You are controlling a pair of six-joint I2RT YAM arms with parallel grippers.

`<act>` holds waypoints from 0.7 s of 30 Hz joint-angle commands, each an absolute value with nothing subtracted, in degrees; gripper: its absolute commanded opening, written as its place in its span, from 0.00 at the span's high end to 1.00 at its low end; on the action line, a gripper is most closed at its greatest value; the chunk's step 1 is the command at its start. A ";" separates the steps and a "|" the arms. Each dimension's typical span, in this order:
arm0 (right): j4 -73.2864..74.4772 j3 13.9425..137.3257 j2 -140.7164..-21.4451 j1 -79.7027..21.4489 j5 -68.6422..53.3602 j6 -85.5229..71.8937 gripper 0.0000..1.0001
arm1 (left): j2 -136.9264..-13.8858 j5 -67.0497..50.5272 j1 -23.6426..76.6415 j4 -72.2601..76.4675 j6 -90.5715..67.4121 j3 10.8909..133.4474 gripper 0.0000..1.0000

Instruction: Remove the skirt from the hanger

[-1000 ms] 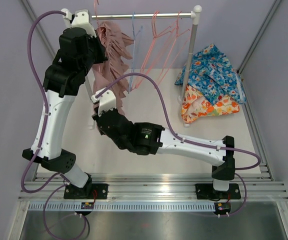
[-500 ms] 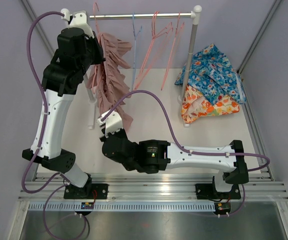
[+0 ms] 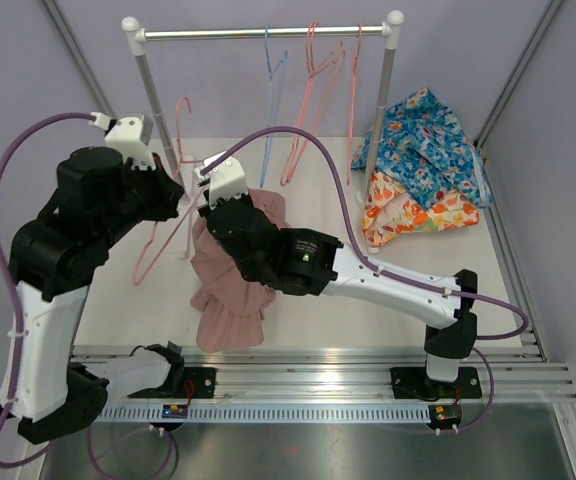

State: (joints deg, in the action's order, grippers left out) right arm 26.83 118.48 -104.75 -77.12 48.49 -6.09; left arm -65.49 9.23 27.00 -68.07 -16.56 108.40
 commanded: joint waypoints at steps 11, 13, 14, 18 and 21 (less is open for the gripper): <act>31.54 82.20 -79.03 -81.03 49.47 -28.72 1.00 | -71.26 24.25 26.72 -46.69 -12.31 105.46 1.00; 34.70 77.80 -74.28 -81.30 52.29 -30.75 1.00 | -73.99 24.35 26.54 -43.08 -12.22 109.57 1.00; 35.41 76.57 -72.70 -81.30 52.90 -31.37 1.00 | -77.22 24.35 26.46 -42.28 -12.13 111.17 1.00; 37.09 72.08 -66.02 -81.30 56.41 -31.38 1.00 | -85.48 21.54 26.10 -39.11 -10.90 120.83 1.00; 37.35 71.19 -64.60 -81.30 58.09 -29.45 1.00 | -91.12 20.31 26.10 -38.50 -10.55 128.31 1.00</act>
